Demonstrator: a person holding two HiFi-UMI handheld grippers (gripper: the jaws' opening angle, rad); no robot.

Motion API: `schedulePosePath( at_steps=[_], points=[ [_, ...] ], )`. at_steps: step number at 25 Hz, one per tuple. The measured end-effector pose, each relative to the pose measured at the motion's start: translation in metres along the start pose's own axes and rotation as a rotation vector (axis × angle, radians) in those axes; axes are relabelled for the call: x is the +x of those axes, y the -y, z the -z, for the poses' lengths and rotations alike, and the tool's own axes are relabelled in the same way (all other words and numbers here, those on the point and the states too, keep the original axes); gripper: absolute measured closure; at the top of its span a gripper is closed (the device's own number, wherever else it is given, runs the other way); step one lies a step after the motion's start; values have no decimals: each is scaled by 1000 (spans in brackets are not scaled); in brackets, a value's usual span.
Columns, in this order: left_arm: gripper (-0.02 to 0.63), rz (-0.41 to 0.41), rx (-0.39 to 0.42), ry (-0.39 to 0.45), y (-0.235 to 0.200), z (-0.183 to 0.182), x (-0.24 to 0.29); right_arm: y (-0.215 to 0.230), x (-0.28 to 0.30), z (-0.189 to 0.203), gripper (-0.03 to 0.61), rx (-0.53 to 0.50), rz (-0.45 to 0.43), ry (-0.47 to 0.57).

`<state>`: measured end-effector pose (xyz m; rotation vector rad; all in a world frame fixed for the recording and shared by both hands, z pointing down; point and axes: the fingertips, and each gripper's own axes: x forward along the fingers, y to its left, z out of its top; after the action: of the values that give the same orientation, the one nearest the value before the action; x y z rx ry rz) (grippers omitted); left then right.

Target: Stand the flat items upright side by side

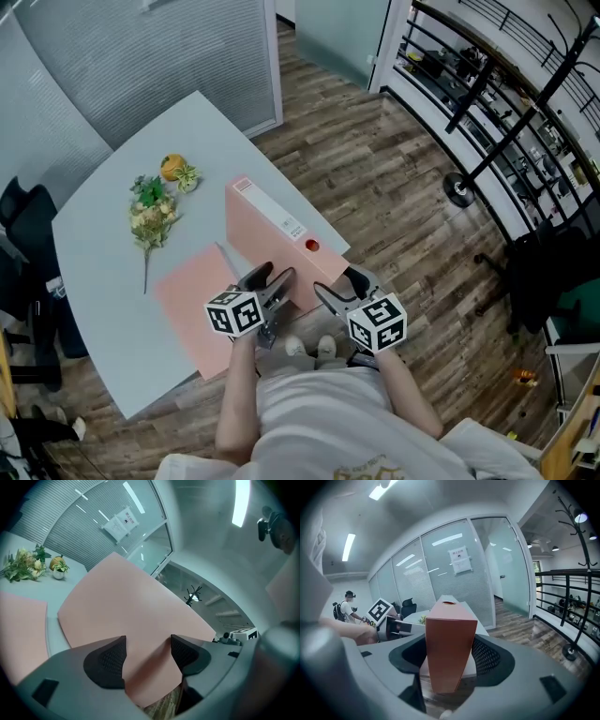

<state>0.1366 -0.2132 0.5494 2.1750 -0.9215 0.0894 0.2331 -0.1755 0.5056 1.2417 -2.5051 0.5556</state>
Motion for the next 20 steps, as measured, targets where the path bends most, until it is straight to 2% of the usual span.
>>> schedulePosePath(
  at_steps=[9, 20],
  points=[
    [324, -8, -18, 10, 0, 5, -7, -8, -2, 0, 272, -94, 12, -7],
    [324, -41, -31, 20, -6, 18, -21, -26, -2, 6, 270, -287, 38, -35]
  ],
)
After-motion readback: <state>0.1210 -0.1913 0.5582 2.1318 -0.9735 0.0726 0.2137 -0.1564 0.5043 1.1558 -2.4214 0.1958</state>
